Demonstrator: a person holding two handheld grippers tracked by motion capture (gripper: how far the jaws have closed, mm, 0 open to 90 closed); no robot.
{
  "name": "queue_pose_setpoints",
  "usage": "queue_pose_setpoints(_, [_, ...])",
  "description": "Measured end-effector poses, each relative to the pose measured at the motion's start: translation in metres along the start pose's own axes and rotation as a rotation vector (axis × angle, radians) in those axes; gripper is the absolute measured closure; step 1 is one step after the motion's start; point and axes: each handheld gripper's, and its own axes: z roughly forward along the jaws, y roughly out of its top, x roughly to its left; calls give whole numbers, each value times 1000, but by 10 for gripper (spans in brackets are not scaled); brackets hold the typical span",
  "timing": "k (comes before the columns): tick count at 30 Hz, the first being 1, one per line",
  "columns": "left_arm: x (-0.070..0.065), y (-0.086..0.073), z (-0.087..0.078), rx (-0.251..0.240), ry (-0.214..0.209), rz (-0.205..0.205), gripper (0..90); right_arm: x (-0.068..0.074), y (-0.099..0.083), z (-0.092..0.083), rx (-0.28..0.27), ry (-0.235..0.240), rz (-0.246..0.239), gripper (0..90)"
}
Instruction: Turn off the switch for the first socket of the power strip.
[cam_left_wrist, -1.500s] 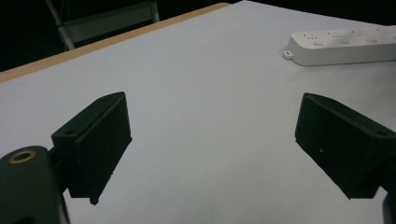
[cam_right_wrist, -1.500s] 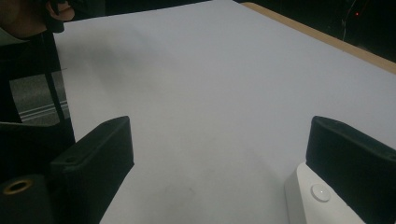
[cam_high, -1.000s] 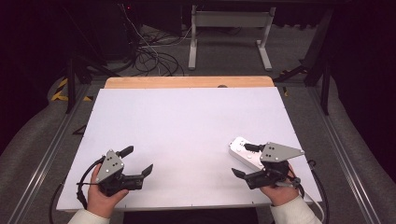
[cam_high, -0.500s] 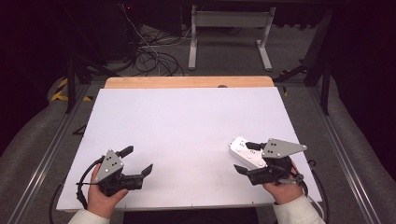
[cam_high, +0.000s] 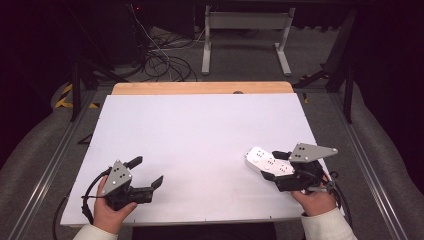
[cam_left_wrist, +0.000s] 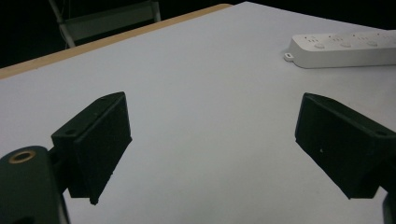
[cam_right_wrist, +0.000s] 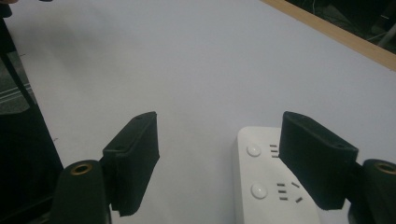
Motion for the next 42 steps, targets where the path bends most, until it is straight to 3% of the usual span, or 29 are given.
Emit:
queue_pose_setpoints(6, [1,0,0,5,3,7,109,-6,-3,-8,30,-29,22,391])
queue_pose_setpoints(10, [1,0,0,5,4,4,110,-10,-5,-11,76,-60,32,545])
queue_pose_setpoints(12, [1,0,0,5,5,5,110,-10,-6,-11,83,-66,35,578])
queue_pose_setpoints(17, [1,0,0,4,6,5,110,-13,-9,-12,132,-101,49,790])
queue_pose_setpoints(18, [1,0,0,5,6,6,111,-14,-10,-14,151,-113,51,885])
queue_pose_setpoints(26, [1,0,-1,5,7,3,112,-18,-12,-19,179,-135,62,900])
queue_pose_setpoints(34, [1,0,-1,4,9,-1,113,-20,-13,-20,221,-127,74,900])
queue_pose_setpoints(39, [1,0,-1,6,10,4,113,-26,-17,-19,317,-130,98,900])
queue_pose_setpoints(42, [1,0,-1,7,10,5,113,-28,-18,-18,342,-127,105,900])
